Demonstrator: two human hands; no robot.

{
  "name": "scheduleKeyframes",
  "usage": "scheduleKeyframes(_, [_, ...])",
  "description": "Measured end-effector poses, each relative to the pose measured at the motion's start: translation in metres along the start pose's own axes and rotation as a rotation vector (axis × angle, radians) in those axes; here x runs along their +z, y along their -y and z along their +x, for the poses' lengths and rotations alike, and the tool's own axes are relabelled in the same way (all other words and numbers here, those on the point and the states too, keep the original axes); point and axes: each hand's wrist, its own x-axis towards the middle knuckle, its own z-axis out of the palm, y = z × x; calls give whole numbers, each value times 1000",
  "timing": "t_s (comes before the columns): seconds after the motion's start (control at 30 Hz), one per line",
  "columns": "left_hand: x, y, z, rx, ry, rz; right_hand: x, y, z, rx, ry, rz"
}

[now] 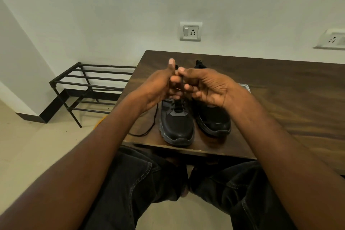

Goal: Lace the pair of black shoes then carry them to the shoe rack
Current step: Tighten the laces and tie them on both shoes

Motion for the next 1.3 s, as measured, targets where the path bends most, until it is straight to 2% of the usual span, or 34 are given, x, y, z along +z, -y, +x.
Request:
scheduleKeyframes(0.07, [2, -1, 0, -31, 86, -111, 0, 2, -2, -8, 7, 148])
scheduleKeyframes(0.17, [0, -3, -2, -55, 161, -23, -7, 4, -3, -23, -36, 267])
scheduleKeyframes(0.27, [-1, -7, -8, -66, 158, -11, -18, 7, -8, -31, -167, 183])
scheduleKeyframes(0.3, [-3, -6, -8, -48, 123, -4, -25, 5, -7, -22, -256, 29])
scheduleKeyframes(0.33, [-4, -6, -7, -28, 75, 13, -33, 3, -6, -12, -385, -225])
scheduleKeyframes(0.4, [-11, -4, -4, 15, -35, 93, -47, -4, -1, -4, -662, -899])
scheduleKeyframes(0.43, [-14, -3, -3, 39, -85, 153, -50, -6, 0, -8, -742, -1156])
scheduleKeyframes(0.5, [-18, 0, -2, 77, -149, 266, -44, -11, 3, -62, -745, -1342])
scheduleKeyframes(0.6, [-14, 1, -4, 106, -161, 330, -28, -14, 8, -296, -561, -1224])
scheduleKeyframes(0.7, [-11, 1, -3, 129, -157, 313, -9, -18, 12, -319, -273, -870])
scheduleKeyframes(0.77, [-12, 1, -2, 144, -171, 331, -8, -21, 17, -334, -316, -823])
scheduleKeyframes(0.87, [-16, 5, 1, 156, -196, 380, -12, -25, 23, -305, -578, -1153])
scheduleKeyframes(0.9, [-19, 6, 1, 159, -199, 393, -12, -27, 24, -286, -592, -1217])
scheduleKeyframes(1.03, [-23, 9, 4, 183, -182, 416, -7, -31, 25, -386, -357, -1067])
scheduleKeyframes(1.13, [-22, 8, 5, 216, -194, 422, 2, -37, 31, -461, -355, -1008])
scheduleKeyframes(1.2, [-23, 12, 7, 237, -235, 537, 3, -42, 38, -454, -428, -999])
scheduleKeyframes(1.3, [-28, 19, 12, 268, -243, 976, 1, -50, 44, -418, -477, -1088])
